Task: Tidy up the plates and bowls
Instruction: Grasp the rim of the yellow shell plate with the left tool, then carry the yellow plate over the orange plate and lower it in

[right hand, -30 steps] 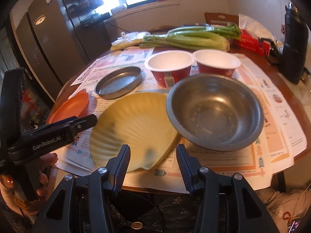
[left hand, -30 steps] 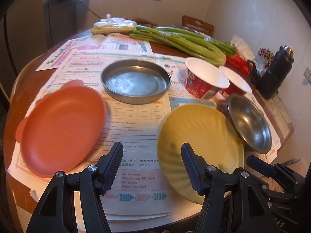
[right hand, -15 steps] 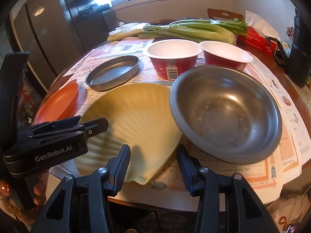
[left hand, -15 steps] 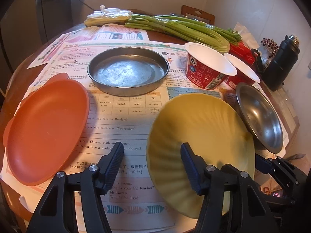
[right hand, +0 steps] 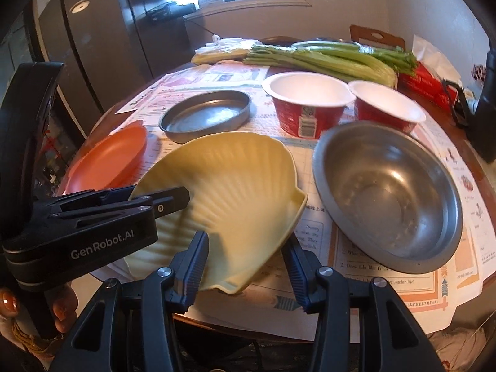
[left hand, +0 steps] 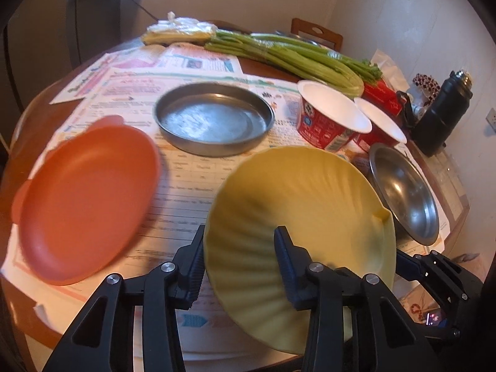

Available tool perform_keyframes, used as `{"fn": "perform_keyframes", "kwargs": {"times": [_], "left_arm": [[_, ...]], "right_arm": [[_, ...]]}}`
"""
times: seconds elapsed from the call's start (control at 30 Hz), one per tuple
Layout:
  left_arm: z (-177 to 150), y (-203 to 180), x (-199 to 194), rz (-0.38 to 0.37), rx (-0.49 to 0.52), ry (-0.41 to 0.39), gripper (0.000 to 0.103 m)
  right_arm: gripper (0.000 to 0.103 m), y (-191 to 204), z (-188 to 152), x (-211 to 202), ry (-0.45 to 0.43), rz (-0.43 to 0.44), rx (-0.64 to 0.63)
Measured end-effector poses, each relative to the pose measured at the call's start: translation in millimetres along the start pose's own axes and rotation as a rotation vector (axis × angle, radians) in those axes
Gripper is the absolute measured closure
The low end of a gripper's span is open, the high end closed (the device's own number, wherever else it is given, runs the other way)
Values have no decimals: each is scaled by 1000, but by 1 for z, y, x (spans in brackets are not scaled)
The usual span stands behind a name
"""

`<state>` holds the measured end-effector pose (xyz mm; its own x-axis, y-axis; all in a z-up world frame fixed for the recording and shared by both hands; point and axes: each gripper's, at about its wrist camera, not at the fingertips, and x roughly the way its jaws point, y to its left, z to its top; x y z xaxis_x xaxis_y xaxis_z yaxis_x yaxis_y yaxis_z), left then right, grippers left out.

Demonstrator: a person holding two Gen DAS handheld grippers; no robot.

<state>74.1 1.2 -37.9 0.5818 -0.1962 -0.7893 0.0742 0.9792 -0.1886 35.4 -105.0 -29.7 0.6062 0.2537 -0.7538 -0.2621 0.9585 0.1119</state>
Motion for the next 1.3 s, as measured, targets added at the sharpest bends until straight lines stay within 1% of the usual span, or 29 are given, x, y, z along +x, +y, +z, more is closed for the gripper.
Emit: {"fn": "perform_keyframes", "kwargs": {"times": [0.17, 0.47, 0.7, 0.83, 1.07, 1.3], "left_arm": [[3, 15, -23, 23, -21, -41, 59], [8, 53, -54, 134, -70, -119, 59], [11, 78, -62, 194, -97, -137, 59], [11, 90, -62, 215, -116, -139, 59], [13, 108, -57, 233, -141, -136, 59], [14, 117, -53, 249, -143, -133, 59]], "right_arm": [[54, 17, 10, -6, -18, 17, -39], [54, 63, 31, -2, -24, 84, -118], [54, 92, 45, 13, -9, 128, -157], [54, 105, 51, 18, -10, 136, -177], [53, 122, 60, 31, 1, 144, -201], [53, 132, 62, 41, 21, 154, -207]]}}
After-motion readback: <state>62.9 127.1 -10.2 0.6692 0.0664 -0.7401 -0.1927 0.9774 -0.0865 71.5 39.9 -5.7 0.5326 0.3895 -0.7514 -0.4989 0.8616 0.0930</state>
